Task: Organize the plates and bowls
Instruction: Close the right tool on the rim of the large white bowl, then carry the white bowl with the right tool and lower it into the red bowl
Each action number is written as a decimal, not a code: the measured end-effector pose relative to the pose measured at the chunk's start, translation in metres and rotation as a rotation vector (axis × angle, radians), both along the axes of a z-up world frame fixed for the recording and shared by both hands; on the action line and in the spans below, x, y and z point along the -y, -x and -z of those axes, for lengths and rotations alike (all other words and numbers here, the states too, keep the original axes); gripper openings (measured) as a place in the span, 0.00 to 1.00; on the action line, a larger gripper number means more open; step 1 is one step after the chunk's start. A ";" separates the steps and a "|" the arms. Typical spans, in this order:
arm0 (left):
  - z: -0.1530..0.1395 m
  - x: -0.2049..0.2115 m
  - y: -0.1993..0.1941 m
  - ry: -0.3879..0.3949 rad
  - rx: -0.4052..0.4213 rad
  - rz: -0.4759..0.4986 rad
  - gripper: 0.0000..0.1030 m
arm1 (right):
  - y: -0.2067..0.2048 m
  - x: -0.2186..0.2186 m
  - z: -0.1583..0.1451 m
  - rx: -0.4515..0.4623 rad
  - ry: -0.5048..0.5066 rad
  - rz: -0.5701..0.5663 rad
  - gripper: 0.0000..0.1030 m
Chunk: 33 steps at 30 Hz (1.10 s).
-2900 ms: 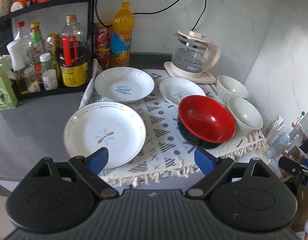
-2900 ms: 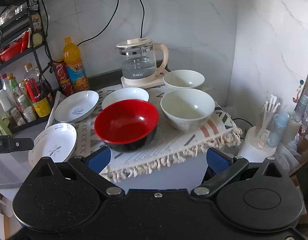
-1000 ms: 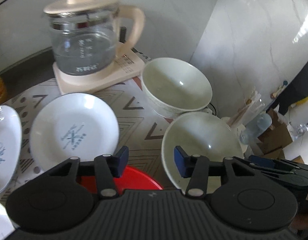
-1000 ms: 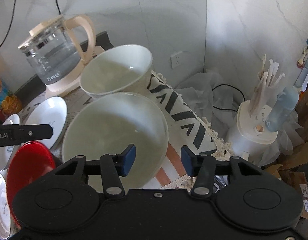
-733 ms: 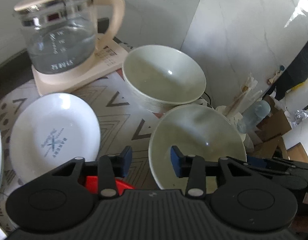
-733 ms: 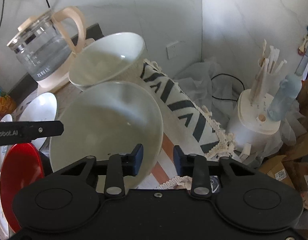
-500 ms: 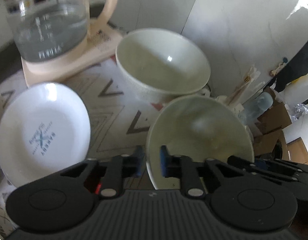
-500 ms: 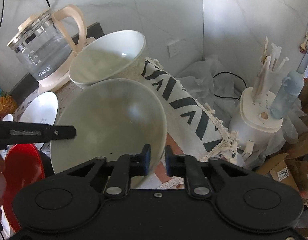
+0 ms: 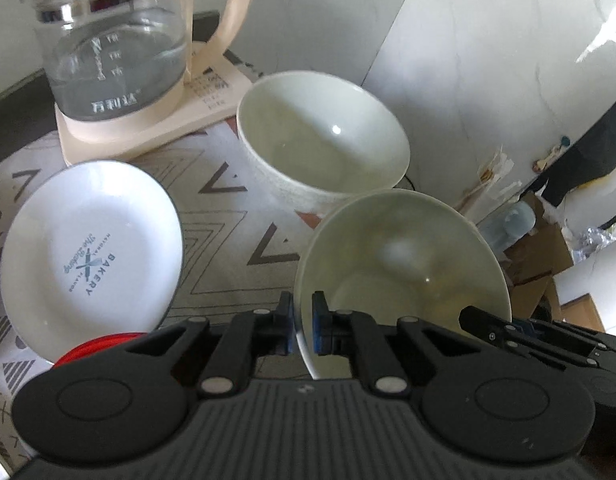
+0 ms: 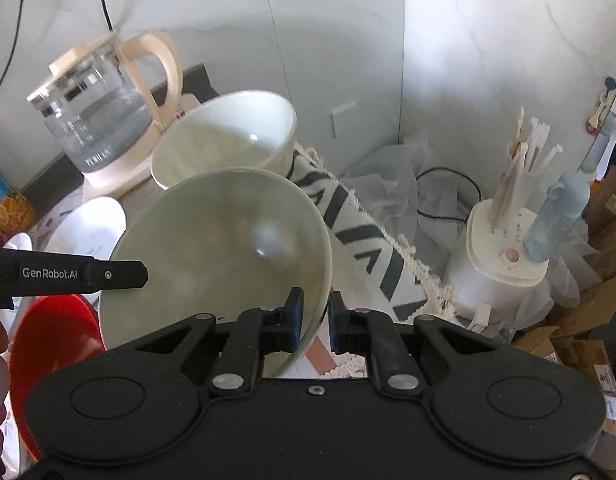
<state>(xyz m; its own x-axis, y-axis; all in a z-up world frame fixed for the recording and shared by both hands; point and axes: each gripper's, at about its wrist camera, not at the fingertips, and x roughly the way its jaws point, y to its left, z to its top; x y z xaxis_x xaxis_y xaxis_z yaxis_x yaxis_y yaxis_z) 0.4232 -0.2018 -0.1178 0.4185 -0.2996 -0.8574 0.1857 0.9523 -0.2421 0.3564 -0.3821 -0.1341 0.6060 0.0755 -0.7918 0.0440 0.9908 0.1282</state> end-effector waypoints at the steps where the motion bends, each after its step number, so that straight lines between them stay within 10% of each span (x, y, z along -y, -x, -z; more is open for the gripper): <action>1: -0.004 0.000 0.002 0.003 0.013 -0.004 0.07 | 0.001 0.000 -0.003 0.011 0.002 -0.005 0.13; 33: -0.068 -0.052 0.084 0.038 0.153 -0.324 0.08 | 0.033 -0.044 -0.056 0.154 -0.062 -0.247 0.13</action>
